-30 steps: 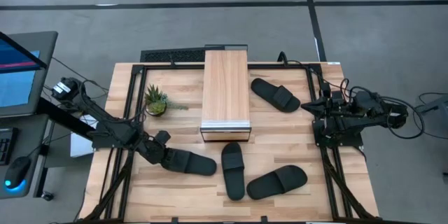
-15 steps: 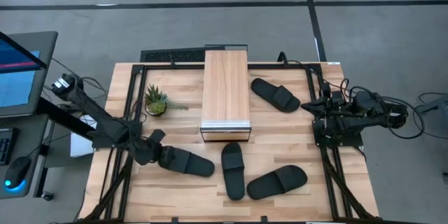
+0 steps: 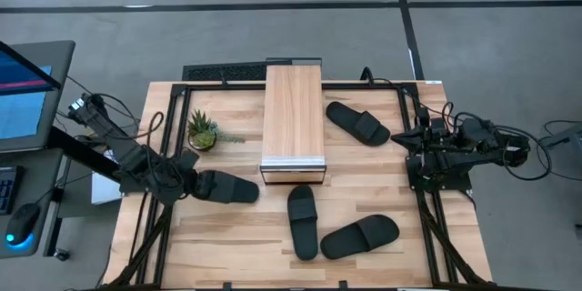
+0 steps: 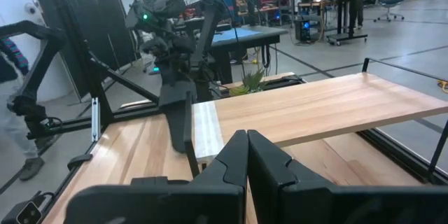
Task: Pick and place slides into the shelf
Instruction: Put the bottom left black slide on the shelf
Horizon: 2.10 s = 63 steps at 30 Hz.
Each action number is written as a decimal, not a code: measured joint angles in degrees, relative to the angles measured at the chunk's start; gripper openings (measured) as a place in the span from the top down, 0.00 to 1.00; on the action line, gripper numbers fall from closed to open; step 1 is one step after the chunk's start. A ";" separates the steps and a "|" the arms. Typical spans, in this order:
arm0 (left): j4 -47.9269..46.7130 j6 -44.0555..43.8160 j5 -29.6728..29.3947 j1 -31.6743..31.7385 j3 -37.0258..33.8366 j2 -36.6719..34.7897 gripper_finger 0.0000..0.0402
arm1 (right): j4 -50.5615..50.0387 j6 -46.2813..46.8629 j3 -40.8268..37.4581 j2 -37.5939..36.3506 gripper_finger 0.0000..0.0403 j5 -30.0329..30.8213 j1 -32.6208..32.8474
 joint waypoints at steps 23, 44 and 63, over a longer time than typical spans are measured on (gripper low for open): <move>-24.50 5.03 -14.43 -0.02 18.75 -0.25 1.00 | 0.00 0.00 0.00 0.00 1.00 -0.02 0.00; -17.75 27.87 -29.28 9.92 22.96 -7.73 1.00 | -0.01 0.00 0.00 0.00 1.00 -0.02 0.02; 19.24 71.74 -14.04 31.24 22.96 -7.63 1.00 | -0.02 0.00 0.00 -0.01 1.00 -0.02 0.00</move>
